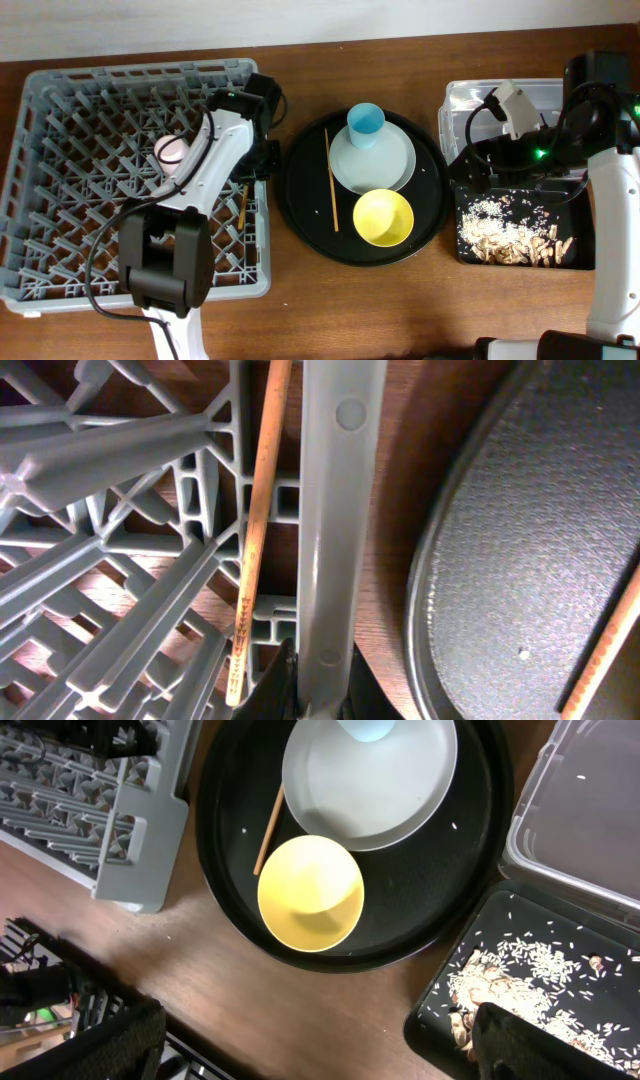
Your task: Sort waste into correct bins and load items into the dishwasher rack
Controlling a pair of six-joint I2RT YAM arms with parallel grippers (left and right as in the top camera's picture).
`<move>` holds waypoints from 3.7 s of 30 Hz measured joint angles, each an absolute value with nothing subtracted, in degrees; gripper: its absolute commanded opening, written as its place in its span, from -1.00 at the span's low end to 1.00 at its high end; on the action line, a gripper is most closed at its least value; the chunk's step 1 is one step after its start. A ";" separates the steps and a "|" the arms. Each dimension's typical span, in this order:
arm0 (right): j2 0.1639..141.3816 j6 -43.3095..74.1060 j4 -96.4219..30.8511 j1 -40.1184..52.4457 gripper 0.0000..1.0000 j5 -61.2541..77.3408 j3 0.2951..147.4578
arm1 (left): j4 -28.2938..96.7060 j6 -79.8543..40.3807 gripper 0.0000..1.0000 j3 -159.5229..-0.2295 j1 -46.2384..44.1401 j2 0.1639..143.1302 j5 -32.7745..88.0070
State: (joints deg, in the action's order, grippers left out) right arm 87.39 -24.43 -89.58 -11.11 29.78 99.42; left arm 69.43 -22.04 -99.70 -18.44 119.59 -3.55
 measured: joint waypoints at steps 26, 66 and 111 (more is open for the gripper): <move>87.39 -24.38 -89.58 -11.11 0.97 29.78 99.42 | 72.90 -20.75 -0.99 -99.72 -15.92 119.59 -3.40; 87.39 -24.40 -89.58 -11.11 0.97 29.78 99.42 | 72.01 -23.66 -0.99 -95.15 -18.28 116.84 -4.71; 87.39 -24.38 -89.58 -11.11 0.97 29.78 99.42 | 66.46 -18.83 0.98 -104.71 -7.90 105.75 -9.91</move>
State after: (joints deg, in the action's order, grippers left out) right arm 87.39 -24.38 -89.58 -11.11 29.78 99.42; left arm 66.46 -18.83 -104.71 -7.90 105.75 -9.91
